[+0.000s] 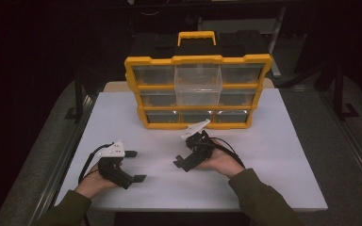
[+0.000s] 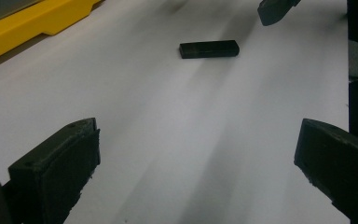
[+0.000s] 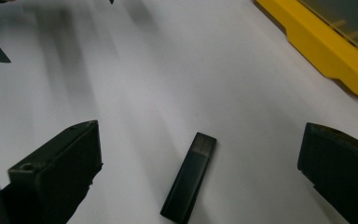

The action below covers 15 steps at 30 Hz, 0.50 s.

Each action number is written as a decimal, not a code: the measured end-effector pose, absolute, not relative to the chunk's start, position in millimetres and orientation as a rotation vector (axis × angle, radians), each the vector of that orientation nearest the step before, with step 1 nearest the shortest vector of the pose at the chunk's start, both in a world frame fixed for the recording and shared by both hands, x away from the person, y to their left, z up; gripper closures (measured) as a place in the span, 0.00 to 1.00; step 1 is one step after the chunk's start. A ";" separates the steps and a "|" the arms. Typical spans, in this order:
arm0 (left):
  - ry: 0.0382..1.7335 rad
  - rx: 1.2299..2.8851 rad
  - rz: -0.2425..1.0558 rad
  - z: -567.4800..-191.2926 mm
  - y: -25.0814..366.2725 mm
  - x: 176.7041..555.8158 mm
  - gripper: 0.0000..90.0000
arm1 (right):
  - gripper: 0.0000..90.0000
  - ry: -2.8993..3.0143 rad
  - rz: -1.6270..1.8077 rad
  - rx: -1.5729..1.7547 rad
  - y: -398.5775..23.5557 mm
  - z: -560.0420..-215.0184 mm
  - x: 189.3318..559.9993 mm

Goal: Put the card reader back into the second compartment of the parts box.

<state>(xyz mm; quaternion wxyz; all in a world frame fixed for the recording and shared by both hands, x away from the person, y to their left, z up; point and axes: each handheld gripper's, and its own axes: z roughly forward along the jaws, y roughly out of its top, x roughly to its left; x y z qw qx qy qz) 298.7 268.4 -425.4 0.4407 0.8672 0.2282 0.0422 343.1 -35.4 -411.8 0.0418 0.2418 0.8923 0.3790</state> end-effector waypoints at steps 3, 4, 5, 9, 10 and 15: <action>0.568 2.156 0.104 -425.9 268.5 298.4 0.00 | 0.00 2.735 1.148 0.735 -34.3 -414.5 344.0; 0.568 2.156 0.105 -426.0 268.3 298.3 0.00 | 0.00 2.738 1.140 0.737 -33.8 -415.4 344.0; 0.568 2.155 0.106 -426.0 268.1 298.1 0.00 | 0.00 2.744 1.120 0.743 -32.9 -417.4 343.6; 0.563 2.158 0.105 -426.4 267.3 297.4 0.00 | 0.00 2.748 1.093 0.736 -31.6 -420.2 343.4; 0.564 2.158 0.105 -426.5 267.2 297.3 0.00 | 0.00 2.750 1.089 0.734 -31.2 -420.9 343.5; 0.565 2.157 0.100 -427.1 267.2 296.4 0.00 | 0.00 2.754 1.065 0.736 -28.9 -424.2 344.0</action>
